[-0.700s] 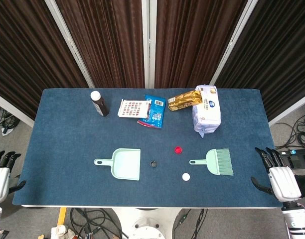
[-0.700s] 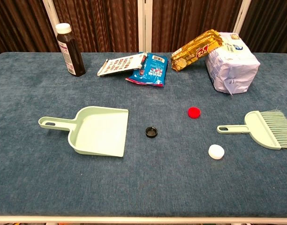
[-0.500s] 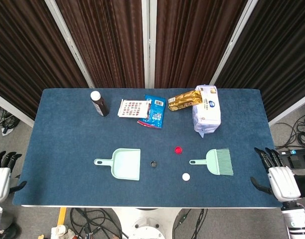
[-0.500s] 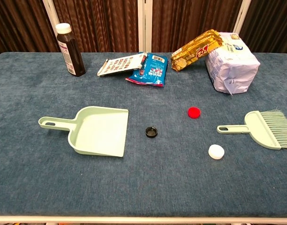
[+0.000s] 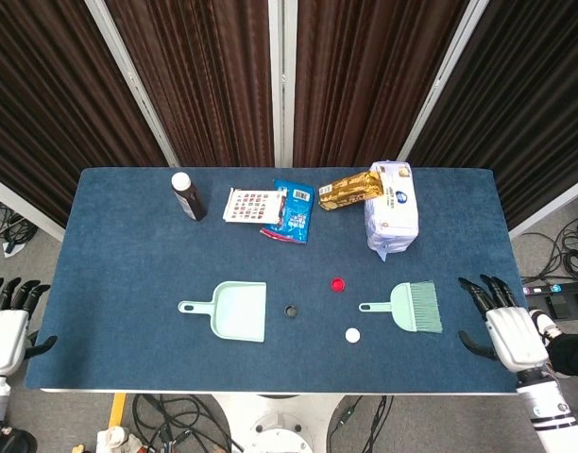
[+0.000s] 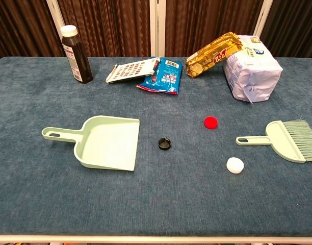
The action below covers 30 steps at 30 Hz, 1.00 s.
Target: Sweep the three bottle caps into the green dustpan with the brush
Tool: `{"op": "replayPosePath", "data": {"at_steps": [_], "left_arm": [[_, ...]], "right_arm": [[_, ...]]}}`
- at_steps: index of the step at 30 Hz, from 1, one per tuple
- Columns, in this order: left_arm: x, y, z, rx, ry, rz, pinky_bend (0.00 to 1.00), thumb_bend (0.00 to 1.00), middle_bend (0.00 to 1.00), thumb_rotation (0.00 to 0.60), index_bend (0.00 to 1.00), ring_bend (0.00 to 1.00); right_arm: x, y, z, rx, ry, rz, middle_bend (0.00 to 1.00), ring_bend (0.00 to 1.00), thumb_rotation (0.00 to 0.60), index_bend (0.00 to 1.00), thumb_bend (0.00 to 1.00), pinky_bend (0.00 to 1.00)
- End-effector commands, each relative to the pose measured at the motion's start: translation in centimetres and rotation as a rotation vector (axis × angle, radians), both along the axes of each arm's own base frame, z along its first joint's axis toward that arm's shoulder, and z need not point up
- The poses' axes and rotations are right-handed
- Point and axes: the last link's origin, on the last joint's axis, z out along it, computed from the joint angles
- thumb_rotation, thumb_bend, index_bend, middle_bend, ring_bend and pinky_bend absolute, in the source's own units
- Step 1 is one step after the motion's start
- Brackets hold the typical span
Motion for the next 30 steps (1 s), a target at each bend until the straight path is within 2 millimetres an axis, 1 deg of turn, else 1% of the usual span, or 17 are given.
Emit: {"op": "replayPosePath", "data": {"at_steps": [1,2,5,9,12,17,19,21,26,30], "left_arm": [[0.1,0.2,-0.2,-0.008,-0.003,-0.007,0.06,0.08,0.16,0.600,0.21,0.09],[0.1,0.2,-0.3,-0.009,-0.006,-0.008,0.06,0.08,0.16,0.600,0.21,0.09],[0.1,0.1,-0.4,-0.010,-0.015,-0.006,0.06,0.08,0.16,0.600,0.21,0.09],[-0.2,-0.3,-0.5,-0.013,-0.017,0.007,0.06,0.07,0.16,0.600,0.21,0.09],[-0.4,-0.5,-0.6,-0.011,-0.026,0.019,0.06,0.07,0.16,0.600,0.21,0.09],[-0.9,-0.6,-0.8,-0.017,-0.033,0.036,0.06,0.07,0.16,0.600,0.22,0.09],[-1.0,-0.5,-0.9,-0.020,-0.037,0.037,0.06,0.08,0.16,0.600,0.22,0.09],[-1.0,-0.5,-1.0,-0.019,-0.039,0.036,0.06,0.08,0.16,0.600,0.23,0.09],[-1.3,-0.4,-1.0,-0.018,-0.042,0.039,0.06,0.07,0.16,0.600,0.23,0.09],[-1.4,-0.4,-1.1,-0.019,-0.045,0.037,0.06,0.08,0.16,0.600,0.23,0.09]], "right_arm": [[1.8,-2.7,-2.3,0.033,0.050,0.056,0.30,0.00,0.600,0.22,0.21,0.00],[2.2,-3.4,-3.0,0.038,0.074,0.071,0.33,0.01,0.600,0.26,0.21,0.01],[3.5,-5.3,-5.4,0.066,0.157,0.106,0.37,0.03,0.600,0.29,0.20,0.04],[5.2,-7.2,-8.8,0.112,0.255,0.152,0.38,0.03,0.600,0.30,0.18,0.04],[6.1,-7.8,-10.9,0.127,0.314,0.188,0.38,0.03,0.600,0.30,0.17,0.04],[6.7,-7.9,-13.9,0.144,0.342,0.200,0.38,0.03,0.600,0.33,0.17,0.05],[6.8,-7.8,-14.6,0.140,0.349,0.205,0.39,0.03,0.600,0.34,0.17,0.05],[6.7,-7.7,-15.2,0.137,0.346,0.204,0.41,0.04,0.600,0.37,0.17,0.06],[6.4,-7.5,-15.9,0.126,0.333,0.190,0.43,0.06,0.600,0.44,0.17,0.07],[5.9,-7.6,-16.4,0.128,0.327,0.179,0.44,0.07,0.600,0.45,0.17,0.08]]}}
